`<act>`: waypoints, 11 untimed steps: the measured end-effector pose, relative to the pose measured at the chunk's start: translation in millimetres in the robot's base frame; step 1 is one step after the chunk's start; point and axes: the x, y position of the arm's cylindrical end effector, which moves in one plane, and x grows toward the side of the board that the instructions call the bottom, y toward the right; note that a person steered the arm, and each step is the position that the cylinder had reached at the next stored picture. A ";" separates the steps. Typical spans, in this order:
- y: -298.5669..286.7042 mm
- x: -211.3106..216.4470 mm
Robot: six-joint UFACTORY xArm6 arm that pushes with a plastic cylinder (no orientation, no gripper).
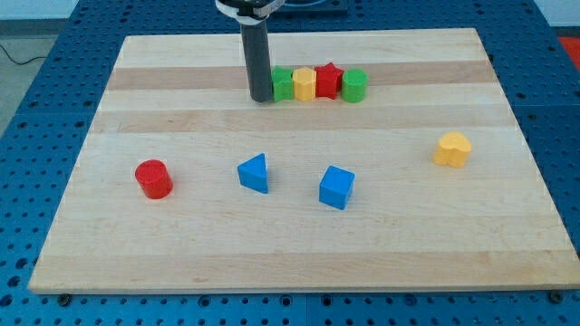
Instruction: Move the red star slightly upwards
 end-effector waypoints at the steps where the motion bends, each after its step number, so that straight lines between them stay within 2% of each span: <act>1: -20.7 22.7; 2: -46.9 29.3; 6: -60.1 185.8; 7: -111.2 194.0; 8: -135.1 170.1; 9: -124.5 127.4; 10: -112.2 105.1; 11: -126.5 123.4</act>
